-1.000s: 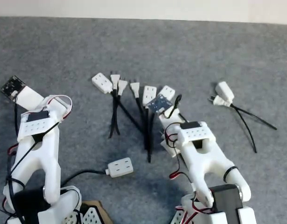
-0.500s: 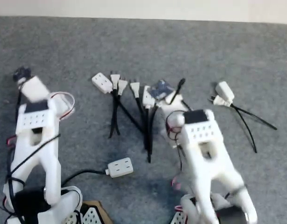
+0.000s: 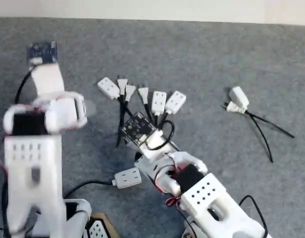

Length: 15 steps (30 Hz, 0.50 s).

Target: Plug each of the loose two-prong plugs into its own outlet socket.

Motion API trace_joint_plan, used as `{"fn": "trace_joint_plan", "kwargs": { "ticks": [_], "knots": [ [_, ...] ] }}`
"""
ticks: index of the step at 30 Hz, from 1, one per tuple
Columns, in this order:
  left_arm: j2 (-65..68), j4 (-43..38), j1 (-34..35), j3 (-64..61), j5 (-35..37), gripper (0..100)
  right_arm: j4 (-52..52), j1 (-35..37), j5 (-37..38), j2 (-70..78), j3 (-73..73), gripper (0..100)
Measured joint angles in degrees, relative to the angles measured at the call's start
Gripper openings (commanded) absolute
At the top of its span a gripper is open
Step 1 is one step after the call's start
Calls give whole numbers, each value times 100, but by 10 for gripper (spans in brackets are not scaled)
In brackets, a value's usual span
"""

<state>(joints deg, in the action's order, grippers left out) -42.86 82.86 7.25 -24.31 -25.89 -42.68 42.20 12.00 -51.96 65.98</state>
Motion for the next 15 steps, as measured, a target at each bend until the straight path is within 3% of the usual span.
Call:
{"fn": "trace_joint_plan", "kwargs": {
  "ticks": [9,15],
  "knots": [
    [-2752,-1538,-571,-3481,308,383,360,642,-202,-88,440,5],
    [-3877,-1776,-1073,-4580,686,383,369,651,-211,-105,466,5]
  ]
}}
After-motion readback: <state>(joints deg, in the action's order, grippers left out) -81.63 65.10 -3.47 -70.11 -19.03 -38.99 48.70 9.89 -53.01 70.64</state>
